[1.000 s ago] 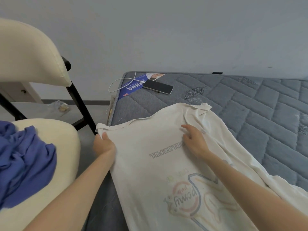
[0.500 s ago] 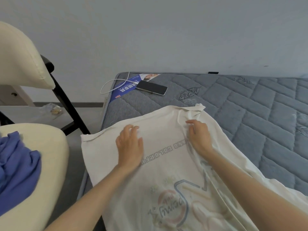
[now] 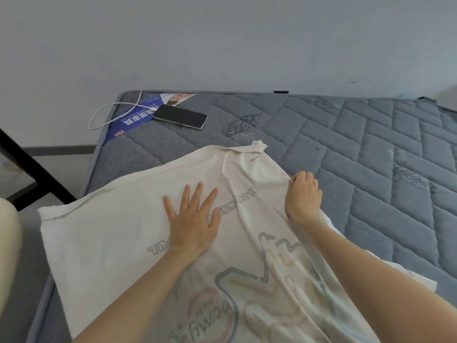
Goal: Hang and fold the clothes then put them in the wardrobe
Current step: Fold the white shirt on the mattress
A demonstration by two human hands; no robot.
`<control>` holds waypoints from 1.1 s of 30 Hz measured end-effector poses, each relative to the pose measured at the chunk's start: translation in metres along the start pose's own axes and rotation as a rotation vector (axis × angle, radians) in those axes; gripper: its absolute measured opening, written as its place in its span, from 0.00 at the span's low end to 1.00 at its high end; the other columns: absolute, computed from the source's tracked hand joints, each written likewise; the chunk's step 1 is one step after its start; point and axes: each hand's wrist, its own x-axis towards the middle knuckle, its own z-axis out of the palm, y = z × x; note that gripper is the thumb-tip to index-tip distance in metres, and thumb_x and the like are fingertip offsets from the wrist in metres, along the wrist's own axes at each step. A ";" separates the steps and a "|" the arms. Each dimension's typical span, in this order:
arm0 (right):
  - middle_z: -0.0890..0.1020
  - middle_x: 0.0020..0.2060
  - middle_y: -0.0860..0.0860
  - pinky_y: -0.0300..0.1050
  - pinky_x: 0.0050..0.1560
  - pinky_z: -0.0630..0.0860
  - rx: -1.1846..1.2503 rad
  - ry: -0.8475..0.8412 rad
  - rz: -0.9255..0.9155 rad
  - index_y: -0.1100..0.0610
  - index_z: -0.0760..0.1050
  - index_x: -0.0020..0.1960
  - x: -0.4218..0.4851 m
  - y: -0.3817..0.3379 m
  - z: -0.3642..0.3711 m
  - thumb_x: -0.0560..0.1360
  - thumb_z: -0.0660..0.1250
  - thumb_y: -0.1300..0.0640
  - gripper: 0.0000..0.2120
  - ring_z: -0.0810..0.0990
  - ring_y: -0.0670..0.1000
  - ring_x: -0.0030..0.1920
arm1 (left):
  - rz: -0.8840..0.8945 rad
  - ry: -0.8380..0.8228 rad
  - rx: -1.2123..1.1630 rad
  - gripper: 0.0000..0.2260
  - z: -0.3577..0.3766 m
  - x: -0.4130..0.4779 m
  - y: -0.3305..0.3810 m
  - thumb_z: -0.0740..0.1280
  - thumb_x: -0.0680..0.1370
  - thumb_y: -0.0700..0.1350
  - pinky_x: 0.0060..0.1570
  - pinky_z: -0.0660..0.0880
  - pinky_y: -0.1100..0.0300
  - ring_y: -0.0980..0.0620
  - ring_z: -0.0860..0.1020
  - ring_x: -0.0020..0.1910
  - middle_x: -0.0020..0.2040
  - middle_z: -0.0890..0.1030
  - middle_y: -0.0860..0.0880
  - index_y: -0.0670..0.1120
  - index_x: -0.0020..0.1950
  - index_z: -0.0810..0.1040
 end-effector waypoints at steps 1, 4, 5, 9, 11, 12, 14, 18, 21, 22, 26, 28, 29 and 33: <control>0.73 0.53 0.57 0.51 0.47 0.64 0.055 0.022 0.007 0.61 0.68 0.53 0.005 0.000 -0.002 0.81 0.51 0.61 0.08 0.71 0.59 0.51 | -0.010 0.008 0.004 0.25 0.001 0.003 0.000 0.38 0.77 0.62 0.63 0.24 0.40 0.51 0.41 0.77 0.78 0.47 0.57 0.65 0.75 0.49; 0.73 0.47 0.55 0.50 0.40 0.63 0.178 0.069 0.043 0.58 0.63 0.48 0.027 0.001 -0.011 0.80 0.51 0.62 0.04 0.71 0.59 0.41 | -0.023 0.022 0.021 0.25 0.004 0.011 0.000 0.39 0.76 0.63 0.62 0.26 0.36 0.47 0.41 0.77 0.78 0.47 0.56 0.66 0.74 0.50; 0.73 0.46 0.55 0.49 0.38 0.63 0.164 0.075 0.020 0.57 0.61 0.47 0.035 0.002 -0.014 0.80 0.51 0.63 0.04 0.70 0.58 0.38 | -0.026 0.023 0.028 0.26 0.005 0.013 0.000 0.39 0.76 0.64 0.62 0.27 0.35 0.46 0.41 0.77 0.78 0.47 0.56 0.66 0.74 0.50; 0.69 0.42 0.53 0.47 0.35 0.62 0.018 0.029 -0.115 0.56 0.58 0.47 0.054 0.003 -0.016 0.77 0.53 0.66 0.06 0.70 0.56 0.35 | -0.044 0.027 0.073 0.28 0.010 0.027 -0.002 0.35 0.73 0.67 0.62 0.31 0.30 0.43 0.40 0.76 0.78 0.44 0.56 0.69 0.73 0.47; 0.69 0.42 0.52 0.46 0.34 0.62 -0.022 -0.004 -0.134 0.56 0.58 0.47 0.056 0.008 -0.007 0.77 0.53 0.66 0.07 0.70 0.56 0.35 | -0.048 0.031 0.095 0.28 0.012 0.035 -0.004 0.34 0.72 0.67 0.62 0.33 0.28 0.43 0.40 0.76 0.78 0.44 0.56 0.70 0.73 0.46; 0.70 0.42 0.53 0.46 0.34 0.62 -0.034 -0.018 -0.137 0.56 0.58 0.47 0.056 0.011 -0.001 0.77 0.53 0.66 0.06 0.70 0.56 0.34 | -0.051 0.035 0.098 0.28 0.013 0.038 -0.005 0.33 0.72 0.68 0.62 0.34 0.28 0.42 0.40 0.76 0.78 0.44 0.55 0.70 0.73 0.45; 0.71 0.45 0.54 0.46 0.33 0.62 -0.036 -0.039 -0.137 0.57 0.61 0.50 0.054 0.018 0.011 0.77 0.53 0.66 0.05 0.69 0.55 0.34 | -0.064 0.042 0.093 0.28 0.013 0.043 -0.005 0.33 0.72 0.68 0.62 0.34 0.28 0.43 0.40 0.76 0.78 0.43 0.55 0.70 0.73 0.45; 0.73 0.52 0.56 0.48 0.44 0.65 -0.053 0.011 -0.103 0.60 0.67 0.55 0.064 0.020 0.021 0.79 0.53 0.64 0.07 0.72 0.57 0.46 | -0.085 0.046 0.075 0.29 0.012 0.047 -0.004 0.32 0.72 0.69 0.63 0.34 0.28 0.43 0.40 0.76 0.78 0.42 0.54 0.69 0.73 0.44; 0.74 0.56 0.54 0.50 0.53 0.61 0.006 0.044 -0.171 0.56 0.70 0.59 0.075 0.004 0.022 0.80 0.53 0.60 0.11 0.70 0.57 0.57 | -0.082 0.050 0.090 0.29 0.012 0.047 -0.004 0.32 0.72 0.68 0.63 0.34 0.28 0.42 0.40 0.76 0.78 0.40 0.53 0.68 0.74 0.43; 0.76 0.56 0.54 0.50 0.54 0.60 0.082 0.022 -0.201 0.55 0.70 0.61 0.078 -0.006 0.023 0.81 0.53 0.58 0.12 0.70 0.56 0.59 | -0.085 0.053 0.089 0.29 0.013 0.047 -0.004 0.32 0.72 0.68 0.62 0.34 0.28 0.43 0.40 0.76 0.78 0.40 0.53 0.68 0.74 0.43; 0.80 0.49 0.50 0.49 0.51 0.55 0.196 -0.129 -0.315 0.48 0.65 0.68 0.083 -0.048 0.027 0.79 0.56 0.51 0.18 0.72 0.55 0.57 | -0.078 0.080 0.095 0.30 0.011 0.046 -0.002 0.32 0.72 0.68 0.62 0.34 0.28 0.42 0.42 0.76 0.78 0.42 0.53 0.68 0.74 0.44; 0.82 0.48 0.50 0.50 0.51 0.57 0.157 -0.111 -0.333 0.48 0.67 0.66 0.087 -0.058 0.031 0.79 0.54 0.54 0.16 0.75 0.56 0.54 | -0.076 0.097 0.099 0.30 0.012 0.045 -0.002 0.32 0.72 0.68 0.63 0.35 0.28 0.42 0.43 0.76 0.78 0.43 0.53 0.67 0.74 0.45; 0.82 0.47 0.51 0.50 0.52 0.58 0.173 -0.092 -0.307 0.48 0.69 0.63 0.089 -0.060 0.031 0.79 0.53 0.55 0.15 0.76 0.56 0.53 | -0.076 0.103 0.103 0.30 0.012 0.045 -0.002 0.32 0.72 0.67 0.63 0.36 0.28 0.42 0.44 0.76 0.78 0.43 0.53 0.67 0.74 0.46; 0.82 0.50 0.56 0.50 0.50 0.70 0.399 -0.057 -0.143 0.52 0.74 0.58 0.100 -0.070 0.025 0.79 0.52 0.59 0.15 0.77 0.60 0.52 | -0.048 0.114 0.140 0.29 0.012 0.047 -0.002 0.35 0.73 0.66 0.63 0.39 0.27 0.40 0.47 0.76 0.79 0.46 0.50 0.65 0.75 0.47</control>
